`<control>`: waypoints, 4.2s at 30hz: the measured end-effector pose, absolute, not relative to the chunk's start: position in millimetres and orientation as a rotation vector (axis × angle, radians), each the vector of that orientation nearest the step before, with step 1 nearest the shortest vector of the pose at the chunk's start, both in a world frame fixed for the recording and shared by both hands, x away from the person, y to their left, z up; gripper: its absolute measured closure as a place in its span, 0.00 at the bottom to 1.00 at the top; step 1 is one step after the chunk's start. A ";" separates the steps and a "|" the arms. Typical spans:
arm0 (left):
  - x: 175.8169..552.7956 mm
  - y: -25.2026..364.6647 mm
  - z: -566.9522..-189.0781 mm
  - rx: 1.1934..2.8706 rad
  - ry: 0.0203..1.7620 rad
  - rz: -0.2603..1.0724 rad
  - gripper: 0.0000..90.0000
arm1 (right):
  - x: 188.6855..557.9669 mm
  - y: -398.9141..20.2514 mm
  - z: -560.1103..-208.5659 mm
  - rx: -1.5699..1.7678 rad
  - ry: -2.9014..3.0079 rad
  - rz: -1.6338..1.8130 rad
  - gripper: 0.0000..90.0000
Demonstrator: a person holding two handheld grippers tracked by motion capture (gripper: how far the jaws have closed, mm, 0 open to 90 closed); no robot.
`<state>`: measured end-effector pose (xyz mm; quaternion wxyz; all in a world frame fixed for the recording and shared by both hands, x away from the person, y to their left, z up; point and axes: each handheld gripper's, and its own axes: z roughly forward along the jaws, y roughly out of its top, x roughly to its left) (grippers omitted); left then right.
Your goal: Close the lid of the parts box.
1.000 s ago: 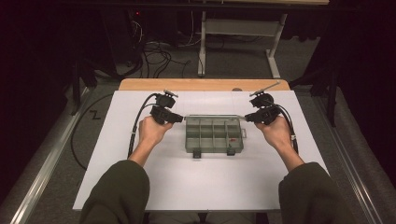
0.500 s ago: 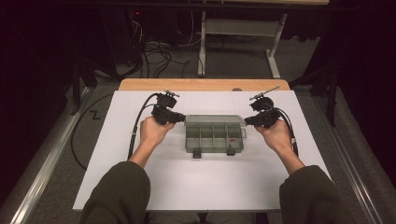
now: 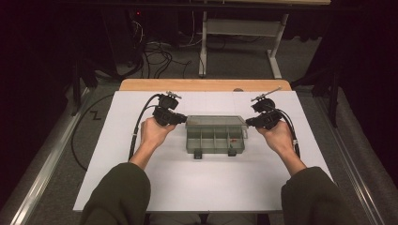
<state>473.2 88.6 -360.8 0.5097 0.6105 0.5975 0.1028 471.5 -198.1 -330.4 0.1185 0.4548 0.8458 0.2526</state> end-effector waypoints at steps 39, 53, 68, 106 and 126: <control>452.2 73.0 -380.0 1.502 1.385 0.217 0.88 | 462.8 -191.9 -352.1 1.284 2.525 0.756 1.00; 446.1 68.0 -386.4 1.524 1.373 0.217 0.88 | 461.0 -189.5 -360.5 1.279 2.544 0.748 1.00; 444.5 65.2 -390.0 1.510 1.382 0.255 0.85 | 460.0 -188.1 -364.1 1.276 2.549 0.731 1.00; 437.7 85.8 -365.7 1.403 1.337 0.334 0.49 | 451.2 -199.1 -348.6 1.258 2.472 0.880 0.78; 422.3 110.6 -355.3 1.324 1.323 0.380 0.44 | 440.7 -212.9 -343.2 1.265 2.397 0.950 0.64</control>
